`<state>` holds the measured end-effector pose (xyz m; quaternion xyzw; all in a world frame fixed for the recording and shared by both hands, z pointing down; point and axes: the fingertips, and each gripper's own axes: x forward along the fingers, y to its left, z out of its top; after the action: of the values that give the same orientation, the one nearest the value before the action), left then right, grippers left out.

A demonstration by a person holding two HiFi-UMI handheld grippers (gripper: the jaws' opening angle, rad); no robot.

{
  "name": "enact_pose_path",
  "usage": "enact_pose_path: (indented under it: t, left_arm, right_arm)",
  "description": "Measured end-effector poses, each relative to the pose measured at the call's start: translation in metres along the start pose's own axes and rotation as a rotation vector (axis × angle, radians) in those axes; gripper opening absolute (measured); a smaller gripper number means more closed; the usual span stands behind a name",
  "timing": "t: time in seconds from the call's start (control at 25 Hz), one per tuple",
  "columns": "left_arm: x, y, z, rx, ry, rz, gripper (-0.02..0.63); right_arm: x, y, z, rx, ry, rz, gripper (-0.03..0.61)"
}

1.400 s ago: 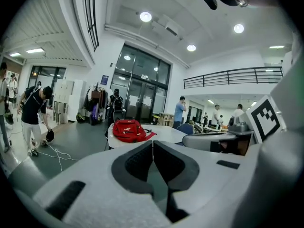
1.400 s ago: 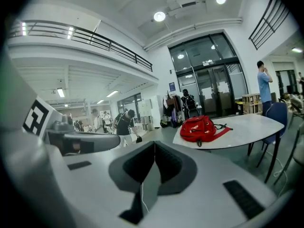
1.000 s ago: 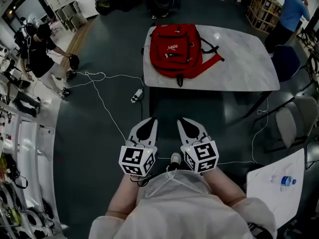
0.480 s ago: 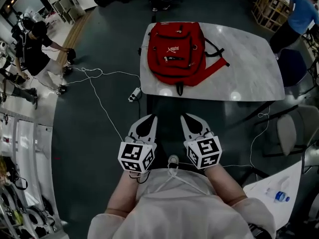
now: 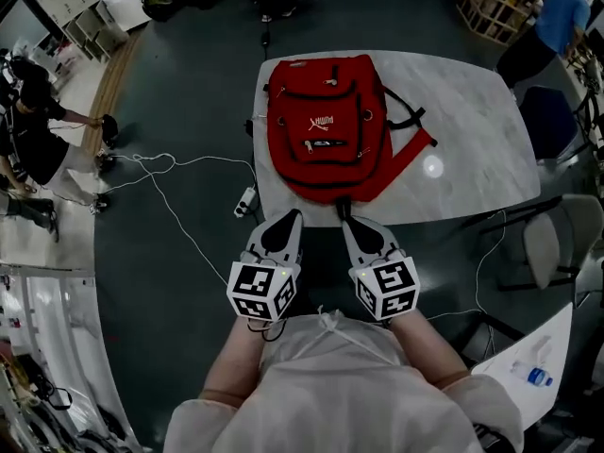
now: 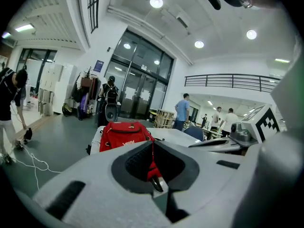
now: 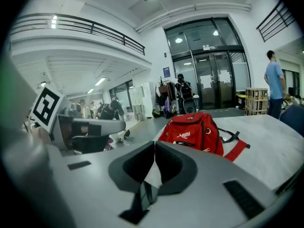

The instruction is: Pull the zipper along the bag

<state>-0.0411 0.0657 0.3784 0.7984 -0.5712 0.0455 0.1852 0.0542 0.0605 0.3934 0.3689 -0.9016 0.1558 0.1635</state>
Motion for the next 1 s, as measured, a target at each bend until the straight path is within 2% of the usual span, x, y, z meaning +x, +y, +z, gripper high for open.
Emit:
enact_pose_path:
  t: [0.28,0.48,0.72,1.0]
  left_arm:
    - [0.072,0.079,0.033,0.023,0.05,-0.091,0.021]
    - [0.11,0.131,0.036,0.024,0.109,-0.135,0.021]
    - [0.14,0.164,0.012,-0.013,0.212,-0.166,0.021]
    - [0.17,0.17,-0.038,-0.062,0.317,-0.19,0.021]
  right_arm:
    - [0.094,-0.026,0.039,0.037,0.015,-0.091,0.028]
    - [0.152,-0.039,0.053,0.08,0.035,-0.149,0.028]
    - [0.197,-0.047,0.048,0.114,0.093,-0.189,0.028]
    - [0.234,-0.064,0.01,0.131,0.196,-0.185,0.028]
